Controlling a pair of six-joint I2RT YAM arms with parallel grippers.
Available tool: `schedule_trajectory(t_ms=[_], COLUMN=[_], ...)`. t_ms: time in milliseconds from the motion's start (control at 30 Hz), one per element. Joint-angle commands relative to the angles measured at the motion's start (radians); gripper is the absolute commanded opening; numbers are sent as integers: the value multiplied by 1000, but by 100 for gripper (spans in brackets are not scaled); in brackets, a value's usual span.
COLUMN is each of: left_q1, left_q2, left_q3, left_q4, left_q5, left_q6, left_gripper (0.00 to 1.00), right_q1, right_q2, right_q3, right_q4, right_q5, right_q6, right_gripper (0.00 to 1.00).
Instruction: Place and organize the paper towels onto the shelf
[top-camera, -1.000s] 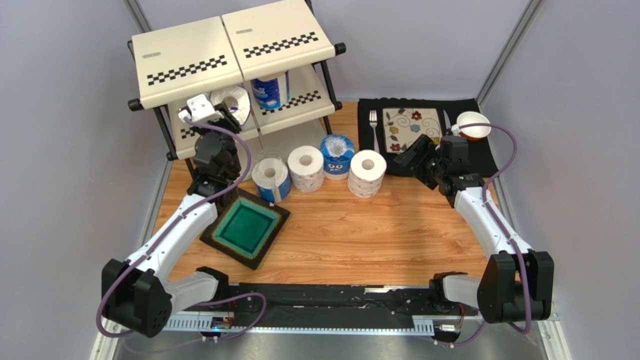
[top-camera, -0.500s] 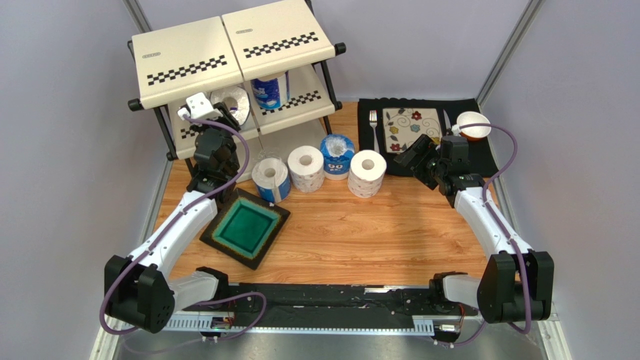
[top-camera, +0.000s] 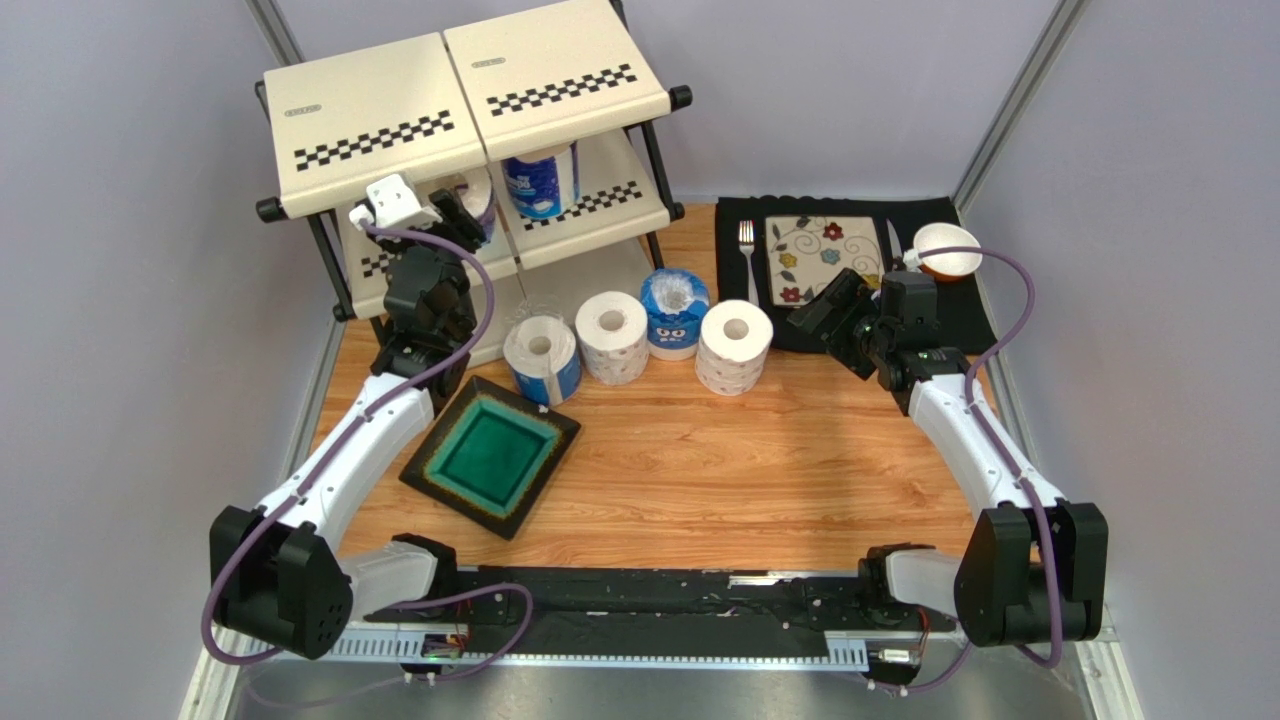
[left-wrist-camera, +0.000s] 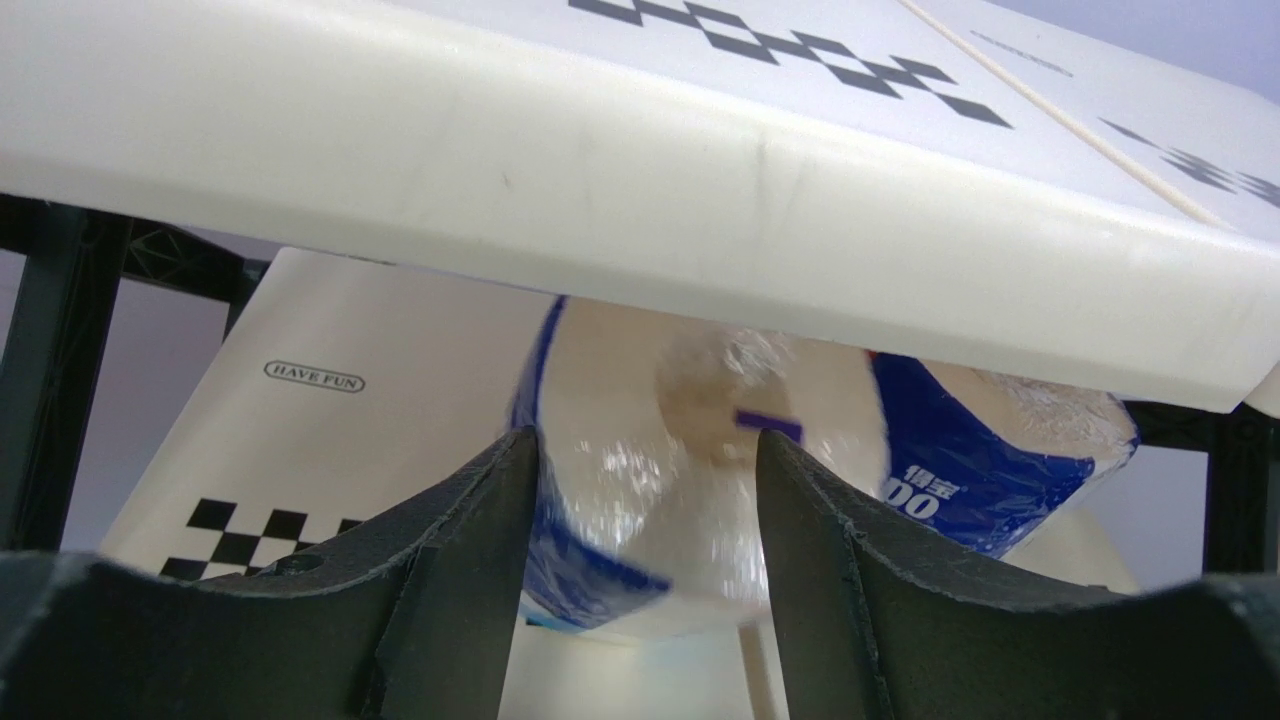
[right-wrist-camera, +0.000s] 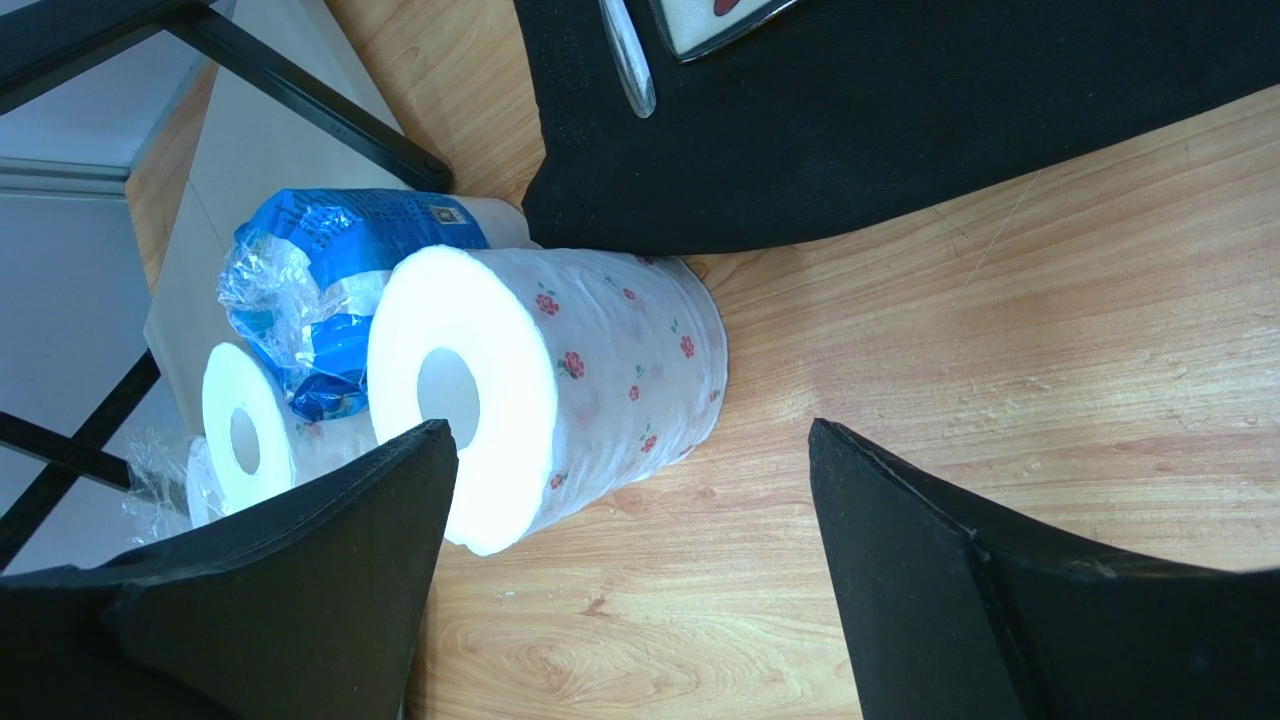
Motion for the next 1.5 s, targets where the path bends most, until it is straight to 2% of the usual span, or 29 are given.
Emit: schedule_trajectory(t_ms=[0, 300, 467, 633, 800, 967, 1100, 1200, 1300, 1400, 1467], left_q1=[7, 8, 8, 8, 8, 8, 10, 10, 34, 105, 194], left_q2=[-1, -20, -81, -226, -401, -506, -530, -541, -514, -480, -442], left_q3=[48, 37, 9, -53, -195, -299, -368, -464, -492, -520, -521], left_q4=[31, 24, -25, -117, -193, -228, -173, -3, 71, 148, 192], left_q5=[19, 31, 97, 182, 254, 246, 243, 265, 286, 349, 438], left_q6=[-13, -11, -45, -96, -148, -179, -197, -194, -218, -331, -396], left_gripper=[64, 64, 65, 66, 69, 72, 74, 77, 77, 78, 78], right_q1=[-7, -8, -8, -10, 10, 159, 295, 341, 372, 383, 389], right_q2=[4, 4, -6, -48, -97, -98, -56, 13, 111, 216, 262], right_q3=[6, 5, 9, 8, 32, 146, 213, 215, 248, 308, 362], right_q4=[37, 37, 34, 69, 150, 146, 253, 433, 543, 648, 693], right_q5=[-11, -11, -5, -34, -137, -96, -74, -117, -143, -177, -208], right_q6=[5, 5, 4, 4, 28, 25, 83, 174, 243, 307, 347], right_gripper=[91, 91, 91, 91, 91, 92, 93, 93, 93, 94, 93])
